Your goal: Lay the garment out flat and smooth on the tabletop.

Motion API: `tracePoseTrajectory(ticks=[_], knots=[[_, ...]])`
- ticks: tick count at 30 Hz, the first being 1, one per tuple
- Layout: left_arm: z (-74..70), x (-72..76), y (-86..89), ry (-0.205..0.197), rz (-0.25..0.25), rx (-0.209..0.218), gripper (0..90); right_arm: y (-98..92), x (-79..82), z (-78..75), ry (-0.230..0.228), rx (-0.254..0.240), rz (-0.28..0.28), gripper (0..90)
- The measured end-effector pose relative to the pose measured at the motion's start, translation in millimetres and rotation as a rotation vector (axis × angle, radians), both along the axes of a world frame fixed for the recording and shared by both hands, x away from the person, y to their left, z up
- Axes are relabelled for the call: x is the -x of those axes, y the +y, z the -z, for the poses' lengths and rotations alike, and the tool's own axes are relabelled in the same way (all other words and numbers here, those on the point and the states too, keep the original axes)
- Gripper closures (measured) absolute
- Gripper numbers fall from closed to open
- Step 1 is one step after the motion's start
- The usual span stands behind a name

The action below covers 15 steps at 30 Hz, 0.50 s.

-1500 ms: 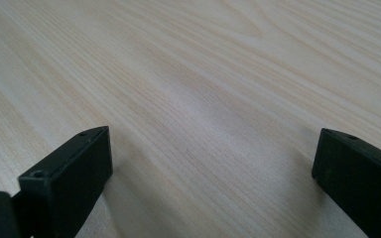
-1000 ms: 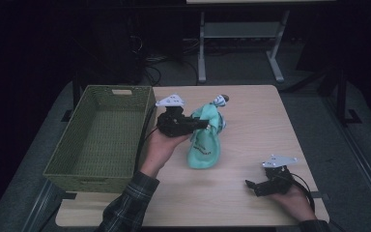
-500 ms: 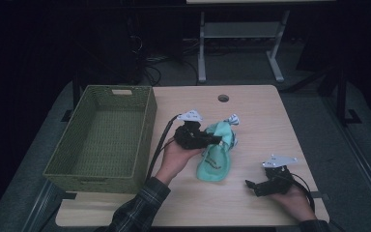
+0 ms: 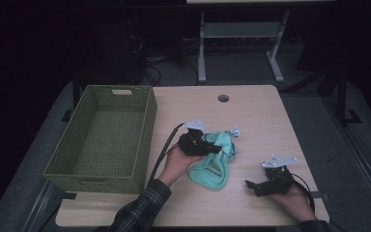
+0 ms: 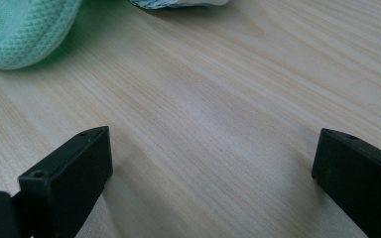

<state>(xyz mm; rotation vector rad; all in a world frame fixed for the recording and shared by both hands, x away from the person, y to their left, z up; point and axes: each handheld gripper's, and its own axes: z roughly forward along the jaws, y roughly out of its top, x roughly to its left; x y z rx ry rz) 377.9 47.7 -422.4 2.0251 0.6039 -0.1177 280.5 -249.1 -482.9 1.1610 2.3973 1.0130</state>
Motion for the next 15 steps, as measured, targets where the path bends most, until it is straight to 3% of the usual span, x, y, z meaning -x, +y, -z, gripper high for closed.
tracePoseTrajectory(ticks=[15], knots=[[34.2, -5.3, -3.2, -0.007, -0.023, -0.122, 78.9, -0.1, -0.1, -0.1, 0.001, 0.003, -0.002, 1.7]])
